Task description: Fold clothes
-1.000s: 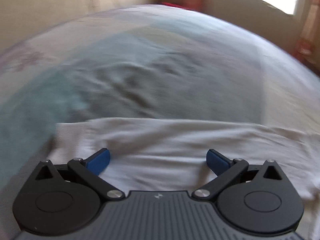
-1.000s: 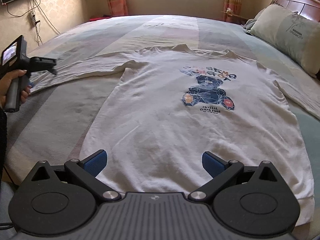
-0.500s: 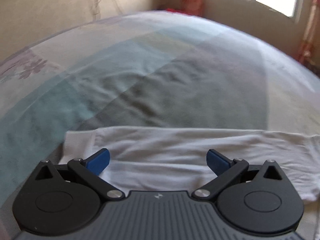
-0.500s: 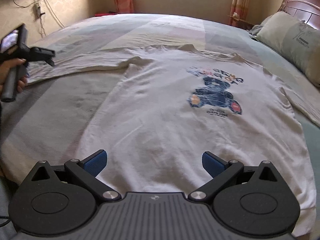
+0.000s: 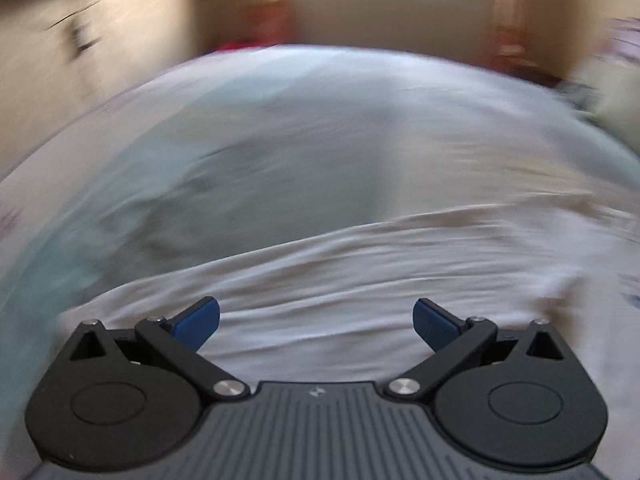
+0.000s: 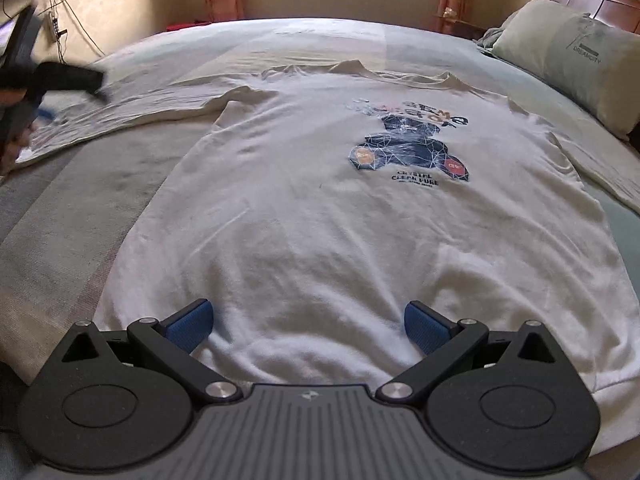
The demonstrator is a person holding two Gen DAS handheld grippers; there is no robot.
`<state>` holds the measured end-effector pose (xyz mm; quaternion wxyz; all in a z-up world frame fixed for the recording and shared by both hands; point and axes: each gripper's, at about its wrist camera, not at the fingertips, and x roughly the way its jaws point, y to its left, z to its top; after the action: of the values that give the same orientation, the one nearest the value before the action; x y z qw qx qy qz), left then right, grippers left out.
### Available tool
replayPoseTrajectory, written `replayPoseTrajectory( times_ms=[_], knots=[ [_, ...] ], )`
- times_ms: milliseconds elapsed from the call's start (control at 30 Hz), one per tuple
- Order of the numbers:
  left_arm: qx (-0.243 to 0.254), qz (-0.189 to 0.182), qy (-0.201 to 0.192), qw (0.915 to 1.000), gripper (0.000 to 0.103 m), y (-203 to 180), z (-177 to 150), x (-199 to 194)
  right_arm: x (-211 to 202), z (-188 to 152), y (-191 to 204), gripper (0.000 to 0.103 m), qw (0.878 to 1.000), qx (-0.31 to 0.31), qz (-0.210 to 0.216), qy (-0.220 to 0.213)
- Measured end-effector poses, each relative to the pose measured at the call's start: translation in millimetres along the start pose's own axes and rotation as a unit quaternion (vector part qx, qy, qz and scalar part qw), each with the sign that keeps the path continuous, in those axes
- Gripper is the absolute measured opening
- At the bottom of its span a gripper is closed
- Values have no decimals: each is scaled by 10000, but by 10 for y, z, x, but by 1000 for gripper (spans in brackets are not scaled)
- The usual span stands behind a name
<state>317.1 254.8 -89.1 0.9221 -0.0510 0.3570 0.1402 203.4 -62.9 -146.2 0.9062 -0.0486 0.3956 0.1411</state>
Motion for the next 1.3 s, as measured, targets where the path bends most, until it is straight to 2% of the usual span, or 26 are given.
replayPoseTrajectory(
  times_ms=[67, 100, 167, 200, 233, 300, 367, 500, 600, 733, 767, 900, 1033, 1100, 1167, 1233, 1300],
  knots=[
    [312, -695, -83, 9971, 102, -369, -23, -106, -4, -14, -10, 103, 10000, -7, 23, -46],
    [472, -1084, -101, 9929, 102, -565, -43, -149, -5, -19, -11, 103, 10000, 2, 25, -62],
    [731, -1850, 93, 9800, 102, -892, -131, -160, -6, -27, -13, 103, 10000, 26, 29, -90],
    [855, -2233, 271, 9706, 102, -1076, -209, -139, -5, -26, -14, 103, 9999, 57, 25, -92],
    [964, -2419, 405, 9647, 102, -1205, -266, -118, -4, -25, -12, 103, 9999, 74, 14, -96],
    [1229, -2501, 574, 9587, 102, -1436, -391, -70, -3, -30, -4, 103, 9999, 72, -9, -115],
    [1560, -2412, 643, 9557, 102, -1633, -528, -29, -4, -39, -5, 103, 9999, 67, -10, -145],
    [2063, -2171, 386, 9533, 103, -1742, -712, 10, -24, -86, 9, 103, 9997, -13, -22, -250],
    [1860, -2236, 479, 9556, 102, -1635, -640, 63, -72, -94, -5, 103, 9998, -112, 62, -180],
    [1706, -2247, 475, 9582, 102, -1571, -586, 9, -197, 8, -162, 103, 9988, -23, 494, 49],
    [1718, -2196, 413, 9595, 102, -1563, -581, 3, -235, 54, -235, 103, 9986, 35, 537, -8],
    [1763, -2031, 334, 9626, 102, -1544, -573, 36, -272, 414, -676, 103, 9984, 143, -58, -553],
    [1544, -2140, 456, 9635, 102, -1529, -553, 76, 20, 932, -1383, 103, 9934, 801, -114, -812],
    [1564, -2198, 413, 9621, 102, -1563, -537, 69, 278, 1084, -1715, 103, 9896, 1263, 73, -687],
    [1620, -2170, 374, 9619, 102, -1585, -528, 76, 580, 1158, -2006, 103, 9849, 1684, 166, -372],
    [1641, -2124, 390, 9625, 102, -1590, -529, 109, 830, 1168, -2215, 103, 9810, 1931, -56, -195],
    [1629, -2065, 431, 9638, 102, -1594, -528, 155, 962, 1143, -2327, 103, 9812, 1898, -213, -290]
  ],
)
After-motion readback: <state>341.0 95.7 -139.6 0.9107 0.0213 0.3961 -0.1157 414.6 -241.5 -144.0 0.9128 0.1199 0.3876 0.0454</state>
